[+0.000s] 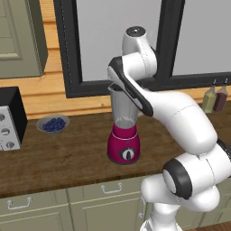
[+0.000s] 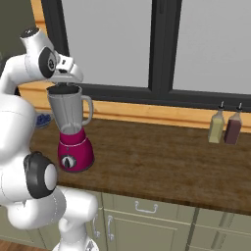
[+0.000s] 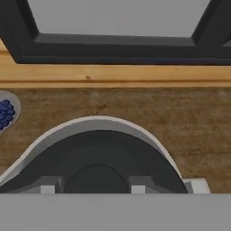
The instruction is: Close the lid blender by securely placing the lid on top.
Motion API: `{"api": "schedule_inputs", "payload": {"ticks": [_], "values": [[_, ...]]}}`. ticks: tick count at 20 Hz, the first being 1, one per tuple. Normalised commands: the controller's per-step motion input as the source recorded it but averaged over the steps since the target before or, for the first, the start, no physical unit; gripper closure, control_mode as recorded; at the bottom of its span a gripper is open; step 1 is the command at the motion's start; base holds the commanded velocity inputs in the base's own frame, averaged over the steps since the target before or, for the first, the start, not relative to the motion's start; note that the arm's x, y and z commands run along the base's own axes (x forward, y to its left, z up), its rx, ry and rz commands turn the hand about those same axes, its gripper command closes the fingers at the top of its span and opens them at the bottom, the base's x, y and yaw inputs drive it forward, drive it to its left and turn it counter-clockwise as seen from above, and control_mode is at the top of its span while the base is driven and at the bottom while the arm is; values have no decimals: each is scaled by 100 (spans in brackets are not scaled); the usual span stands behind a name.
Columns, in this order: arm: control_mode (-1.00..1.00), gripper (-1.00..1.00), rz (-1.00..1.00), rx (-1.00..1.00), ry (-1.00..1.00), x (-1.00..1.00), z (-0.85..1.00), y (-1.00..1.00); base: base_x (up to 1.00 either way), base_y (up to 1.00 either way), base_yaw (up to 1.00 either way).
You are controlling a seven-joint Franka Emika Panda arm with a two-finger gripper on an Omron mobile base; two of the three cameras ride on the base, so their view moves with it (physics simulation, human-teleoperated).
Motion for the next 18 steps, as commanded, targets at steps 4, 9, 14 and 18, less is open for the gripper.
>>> {"api": "schedule_inputs", "payload": {"ticks": [4, 9, 14, 18], "values": [[-100, 100, -1, 0, -19, 7, 0, -4, 0, 0, 0], [-100, 100, -1, 2, -22, 5, 0, -5, 0, 0, 0], [-100, 100, 0, 4, -22, 8, 0, -7, 0, 0, 0], [-100, 100, 0, 4, -3, 21, 0, -4, 0, 0, 0]]}}
